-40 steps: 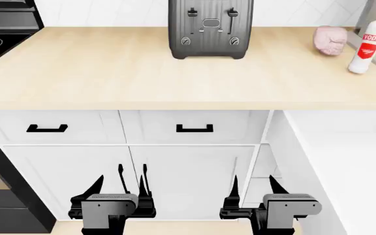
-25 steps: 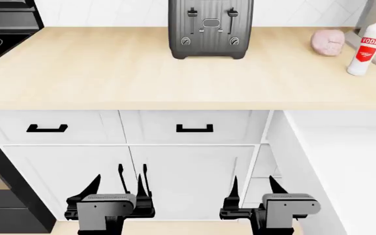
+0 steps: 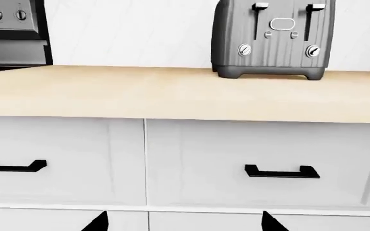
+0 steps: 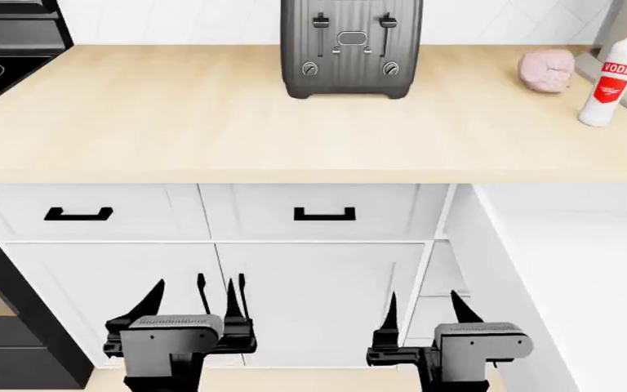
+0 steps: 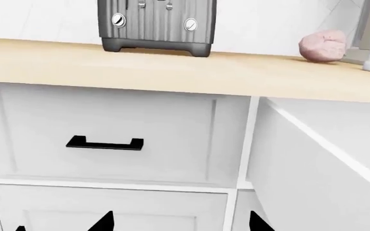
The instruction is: Close the right drawer.
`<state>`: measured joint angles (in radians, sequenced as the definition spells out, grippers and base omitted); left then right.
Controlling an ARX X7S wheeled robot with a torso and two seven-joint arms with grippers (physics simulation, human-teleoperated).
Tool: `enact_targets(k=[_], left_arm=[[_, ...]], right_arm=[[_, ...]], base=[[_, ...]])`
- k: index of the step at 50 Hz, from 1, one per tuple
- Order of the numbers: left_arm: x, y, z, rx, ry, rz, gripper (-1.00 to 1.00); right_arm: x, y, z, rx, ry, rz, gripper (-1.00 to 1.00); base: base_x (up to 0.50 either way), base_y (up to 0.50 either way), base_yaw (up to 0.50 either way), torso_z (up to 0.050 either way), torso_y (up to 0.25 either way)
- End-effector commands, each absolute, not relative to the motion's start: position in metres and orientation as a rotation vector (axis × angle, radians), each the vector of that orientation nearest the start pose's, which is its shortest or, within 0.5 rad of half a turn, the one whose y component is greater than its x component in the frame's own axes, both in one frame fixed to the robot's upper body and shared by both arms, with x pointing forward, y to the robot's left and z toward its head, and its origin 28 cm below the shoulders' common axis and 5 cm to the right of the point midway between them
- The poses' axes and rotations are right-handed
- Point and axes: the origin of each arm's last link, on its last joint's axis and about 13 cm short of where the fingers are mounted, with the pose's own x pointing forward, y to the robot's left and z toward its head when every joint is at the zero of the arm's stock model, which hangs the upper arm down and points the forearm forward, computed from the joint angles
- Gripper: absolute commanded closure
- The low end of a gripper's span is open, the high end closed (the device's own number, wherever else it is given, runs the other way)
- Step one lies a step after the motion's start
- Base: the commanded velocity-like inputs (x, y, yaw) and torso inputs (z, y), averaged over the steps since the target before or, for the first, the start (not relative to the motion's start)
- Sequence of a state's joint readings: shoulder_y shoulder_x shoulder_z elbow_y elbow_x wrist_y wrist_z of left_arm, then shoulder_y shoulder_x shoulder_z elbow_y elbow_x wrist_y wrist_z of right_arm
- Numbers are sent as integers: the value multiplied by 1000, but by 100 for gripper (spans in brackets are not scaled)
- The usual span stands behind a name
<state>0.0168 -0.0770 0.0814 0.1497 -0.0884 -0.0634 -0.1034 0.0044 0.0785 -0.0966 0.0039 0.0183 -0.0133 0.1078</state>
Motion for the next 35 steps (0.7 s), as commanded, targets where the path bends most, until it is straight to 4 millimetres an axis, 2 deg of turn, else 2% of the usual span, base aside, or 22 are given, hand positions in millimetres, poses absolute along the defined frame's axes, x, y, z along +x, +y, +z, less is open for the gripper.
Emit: enact_targets(k=[1,6,7,8,10,11,13,17,26,35], left_arm=[[208,203,70,7,-148,-2,-100],[211,202,90,13,-202,-7,-100],[211,202,96,13,-214,-6,-100],[212,202,98,15,-220,-4,-100],[212,203,103,13,-233,-7,-100],[213,203,106,12,-242,-7,-100],[214,204,112,9,-259,-8,-100],[209,205,127,-5,-307,-3,-100],[202,205,153,-13,-386,-8,-100],[185,205,201,-69,-569,17,-100]], right_arm=[[212,-98,13,-133,-105,0,-100],[213,-98,13,-160,-150,8,-100],[233,-95,52,-158,-222,27,-100],[234,-88,79,-162,-248,34,-100],[222,-83,124,-151,-273,25,-100],[218,-85,125,-155,-180,15,-100],[224,-90,125,-144,-168,16,-100],[230,-96,130,-175,-210,22,-100],[227,-93,145,-225,-277,32,-100],[219,-89,164,-265,-346,42,-100]], base=[[0,0,0,0,0],[0,0,0,0,0],[0,0,0,0,0],[0,0,0,0,0],[0,0,0,0,0],[0,0,0,0,0],[0,0,0,0,0],[0,0,0,0,0],[0,0,0,0,0],[0,0,0,0,0]])
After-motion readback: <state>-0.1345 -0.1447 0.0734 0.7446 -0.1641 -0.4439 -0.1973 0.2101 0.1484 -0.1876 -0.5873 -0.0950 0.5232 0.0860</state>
